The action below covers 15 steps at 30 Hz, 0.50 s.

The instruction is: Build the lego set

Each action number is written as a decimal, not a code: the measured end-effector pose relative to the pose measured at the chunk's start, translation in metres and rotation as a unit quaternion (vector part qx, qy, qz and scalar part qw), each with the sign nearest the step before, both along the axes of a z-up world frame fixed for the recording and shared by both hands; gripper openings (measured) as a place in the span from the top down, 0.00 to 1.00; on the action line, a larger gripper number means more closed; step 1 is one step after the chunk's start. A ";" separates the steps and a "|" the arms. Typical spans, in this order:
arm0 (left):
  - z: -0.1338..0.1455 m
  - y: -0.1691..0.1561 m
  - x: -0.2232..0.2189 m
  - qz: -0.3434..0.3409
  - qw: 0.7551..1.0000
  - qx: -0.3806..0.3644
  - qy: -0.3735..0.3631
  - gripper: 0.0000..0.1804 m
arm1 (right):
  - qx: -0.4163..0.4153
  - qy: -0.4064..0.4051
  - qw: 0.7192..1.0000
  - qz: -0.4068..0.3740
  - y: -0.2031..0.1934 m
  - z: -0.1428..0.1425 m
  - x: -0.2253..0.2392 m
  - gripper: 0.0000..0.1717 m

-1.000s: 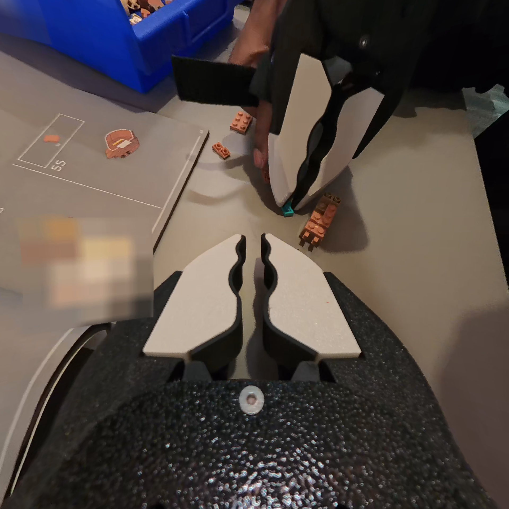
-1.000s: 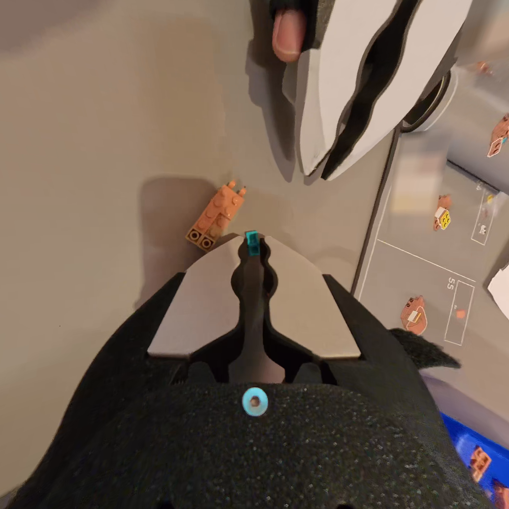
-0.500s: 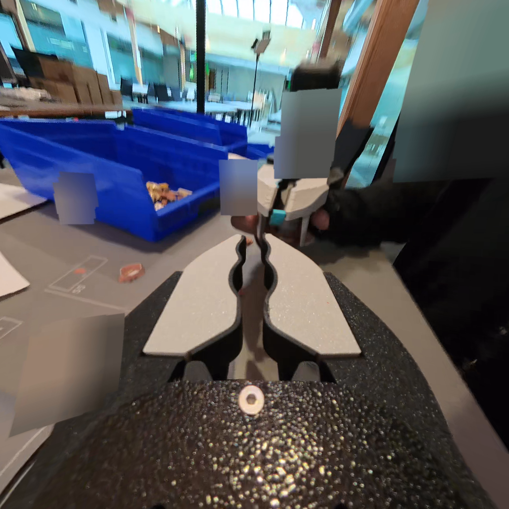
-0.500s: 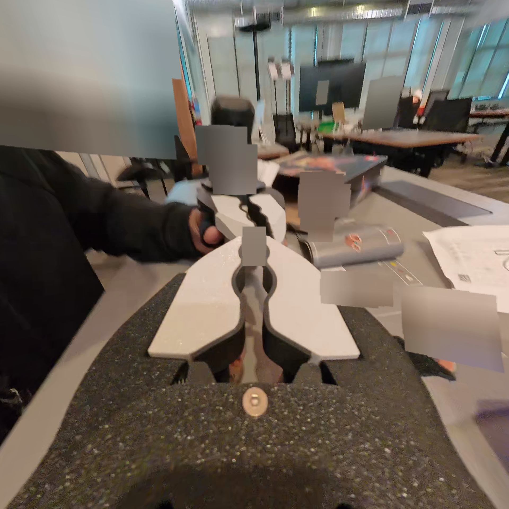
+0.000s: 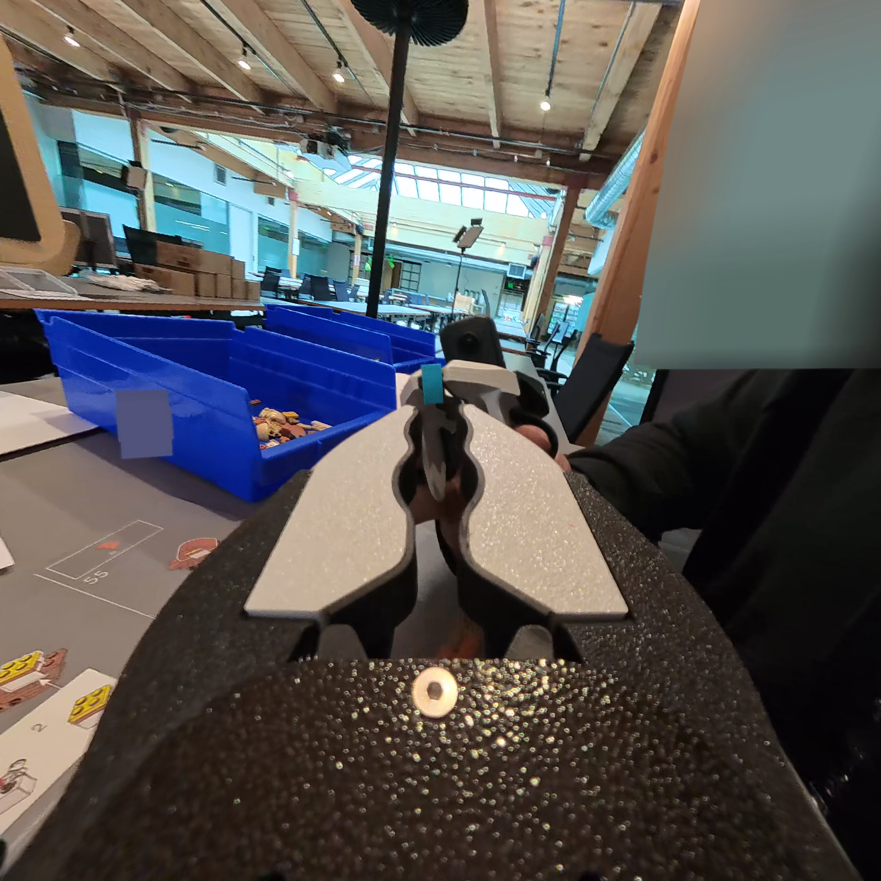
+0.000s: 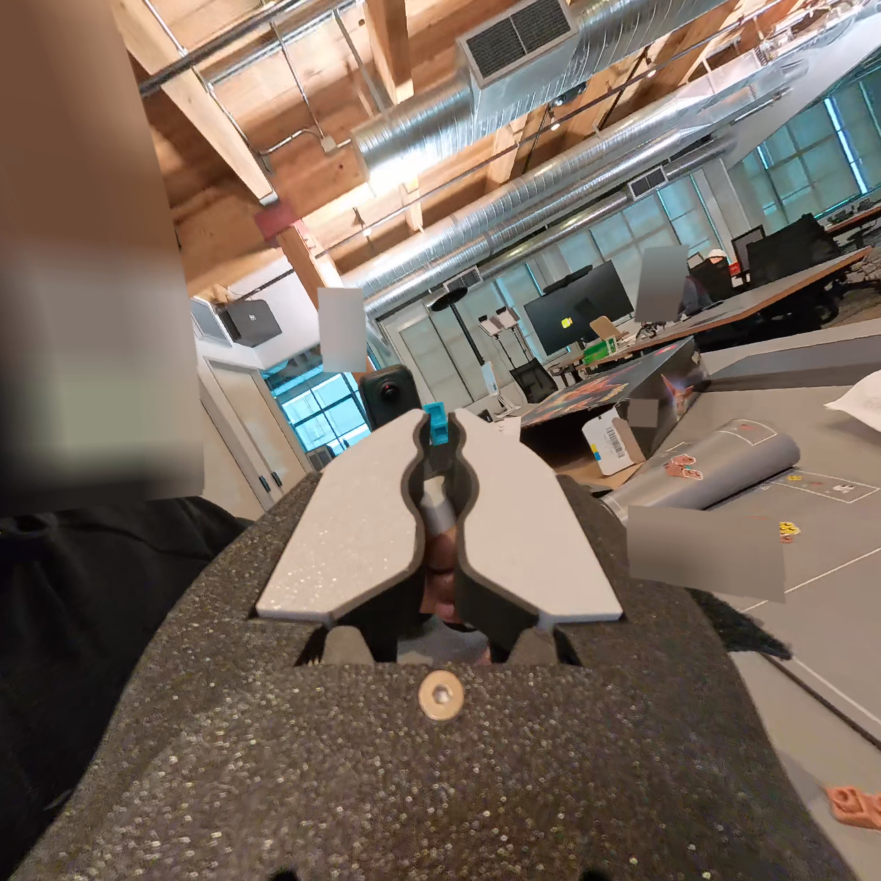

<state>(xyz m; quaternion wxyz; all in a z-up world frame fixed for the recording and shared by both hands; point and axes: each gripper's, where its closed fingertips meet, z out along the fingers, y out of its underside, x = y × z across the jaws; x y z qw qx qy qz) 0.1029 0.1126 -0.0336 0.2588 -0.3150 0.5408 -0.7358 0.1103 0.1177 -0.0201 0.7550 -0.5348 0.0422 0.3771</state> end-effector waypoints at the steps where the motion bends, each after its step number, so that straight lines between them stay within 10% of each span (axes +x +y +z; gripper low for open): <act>1: 0.001 0.000 0.001 0.006 1.000 -0.009 0.000 0.93 | 0.001 0.001 1.000 0.000 0.000 0.000 0.000 0.96; 15: -0.001 -0.003 0.003 0.015 1.000 -0.015 0.004 0.95 | -0.008 -0.024 1.000 -0.004 0.005 -0.005 -0.010 0.96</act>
